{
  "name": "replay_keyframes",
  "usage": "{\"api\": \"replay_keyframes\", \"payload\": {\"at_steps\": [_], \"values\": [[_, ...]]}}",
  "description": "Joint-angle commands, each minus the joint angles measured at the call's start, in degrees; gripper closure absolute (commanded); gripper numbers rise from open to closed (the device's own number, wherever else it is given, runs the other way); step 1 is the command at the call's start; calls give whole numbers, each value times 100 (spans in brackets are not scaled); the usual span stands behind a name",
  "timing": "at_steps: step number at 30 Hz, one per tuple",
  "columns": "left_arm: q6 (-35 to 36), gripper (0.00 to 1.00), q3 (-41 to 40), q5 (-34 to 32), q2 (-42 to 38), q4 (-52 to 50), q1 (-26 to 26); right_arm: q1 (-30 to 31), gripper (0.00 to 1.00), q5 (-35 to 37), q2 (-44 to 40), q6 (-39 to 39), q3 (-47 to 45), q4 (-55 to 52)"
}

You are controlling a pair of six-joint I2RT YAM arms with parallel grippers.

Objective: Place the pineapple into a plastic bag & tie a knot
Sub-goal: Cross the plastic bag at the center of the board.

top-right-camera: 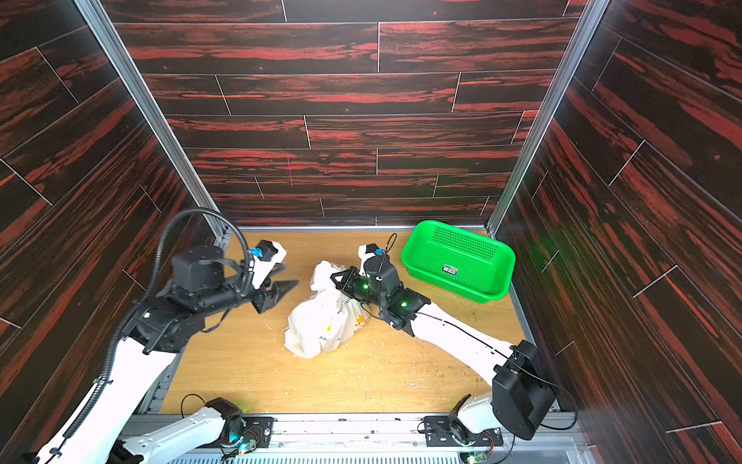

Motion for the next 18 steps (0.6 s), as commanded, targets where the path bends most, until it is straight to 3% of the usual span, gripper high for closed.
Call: {"api": "replay_keyframes", "payload": {"at_steps": [1,6,14,18], "values": [[805,47,41,57,688,-182,163,-14,100,-169,-99,-179,291,207],[1265,47,184,772,1331,-465,210,-14,100,-170,3,-74,365,382],[1588,48,73,928,1670,-497,245,-13,100,-244,60,-57,413,463],[1487,59,-59,886,1729,-176,245,-8,100,-296,93,-59,431,523]]}}
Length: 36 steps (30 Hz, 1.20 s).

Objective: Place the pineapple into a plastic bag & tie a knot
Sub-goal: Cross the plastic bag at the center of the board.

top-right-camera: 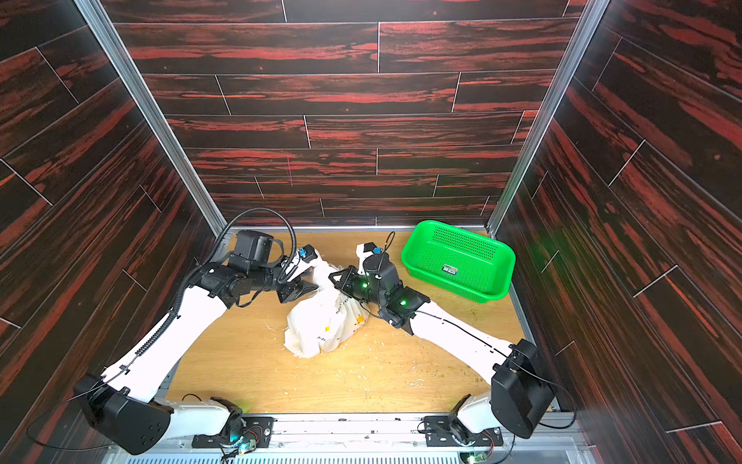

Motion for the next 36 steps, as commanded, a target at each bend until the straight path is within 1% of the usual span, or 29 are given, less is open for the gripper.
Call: {"api": "replay_keyframes", "payload": {"at_steps": [1,3,4,7,9,11,13,15,18,21,26,32,33,36], "values": [[26,64,-164,99,-11,193,31,-10,100,-136,14,-56,320,515],[9,76,-202,118,20,270,31,-9,100,-136,6,-36,304,569],[8,80,-210,125,27,260,32,-7,100,-122,-3,-29,288,589],[9,87,-264,161,24,281,31,-10,100,-120,-11,-13,277,650],[0,95,-326,142,-1,321,31,-9,100,-122,-12,-9,263,669],[-40,100,-354,154,-18,340,31,-8,100,-87,-35,19,228,670],[-109,100,-392,158,-75,369,31,-10,95,-18,-72,61,168,682],[-187,100,-483,161,-182,414,31,-8,86,52,-121,113,96,698],[-220,100,-641,119,-343,408,31,-5,77,122,-183,157,47,704],[-217,100,-757,91,-428,324,32,-10,73,136,-196,166,39,723],[-245,100,-855,129,-544,380,31,-9,73,68,-106,240,60,772],[-247,100,-943,254,-770,696,23,-10,82,-50,39,387,62,911],[-222,100,-982,282,-822,892,28,-9,83,-73,61,407,74,938],[-137,100,-1050,368,-939,905,14,-10,85,-96,93,408,109,979]]}}
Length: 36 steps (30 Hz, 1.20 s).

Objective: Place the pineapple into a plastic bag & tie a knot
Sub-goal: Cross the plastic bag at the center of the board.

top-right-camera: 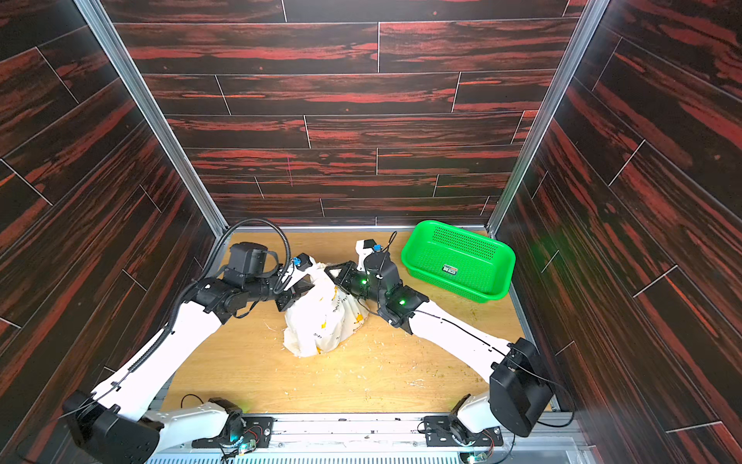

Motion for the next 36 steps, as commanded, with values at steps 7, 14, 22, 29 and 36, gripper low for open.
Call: {"api": "replay_keyframes", "payload": {"at_steps": [7,14,22,29,36], "values": [[494,100,-211,531,-323,-482,-76,-10,80,-185,119,-39,180,587],[581,100,-342,611,-417,-396,-174,-20,82,-546,318,74,197,874],[641,100,-442,335,-531,-152,-197,-27,98,-1112,335,-65,279,851],[746,100,-717,619,-610,-497,-498,-138,97,-1891,227,-259,327,1075],[-123,77,-653,637,-1133,-285,-501,-258,100,-2520,-9,-820,232,581]]}}
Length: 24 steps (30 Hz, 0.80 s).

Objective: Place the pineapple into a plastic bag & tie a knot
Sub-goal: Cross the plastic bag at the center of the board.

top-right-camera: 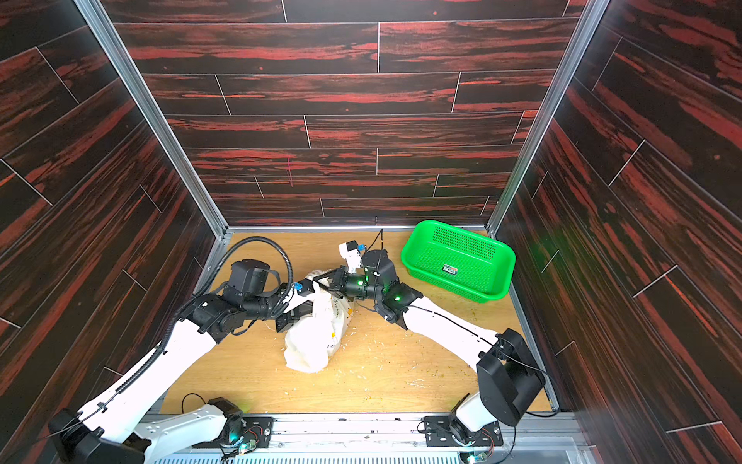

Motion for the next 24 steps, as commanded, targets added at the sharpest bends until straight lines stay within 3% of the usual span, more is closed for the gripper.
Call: {"api": "replay_keyframes", "payload": {"at_steps": [1,5,8,11,15,17,18,21,24], "values": [[-592,73,6,125,-591,18,-33,-98,100,-593,-371,-549,206,3],[-1461,69,323,-177,-1011,46,1,-286,100,-1003,-371,-1048,458,-614],[-2487,65,708,-1173,-1085,97,62,-354,100,-1259,-318,-1432,722,-1051],[-3411,65,1152,-1997,-765,-200,107,-351,100,-1449,-276,-1772,912,-1395],[-4133,65,1687,-2289,-147,-755,107,-355,99,-1603,-219,-2160,1133,-1797],[-4466,66,1998,-2223,125,-1070,104,-355,98,-1597,-195,-2284,1235,-1954],[-4476,67,2172,-1888,232,-1297,107,-353,98,-1579,-178,-2322,1276,-2029],[-4886,73,2032,-1397,197,-1032,58,-353,98,-1557,-140,-2200,1244,-1922],[-4495,78,1745,-1191,-26,-981,-84,-353,97,-1537,-122,-2045,1143,-1756]]}}
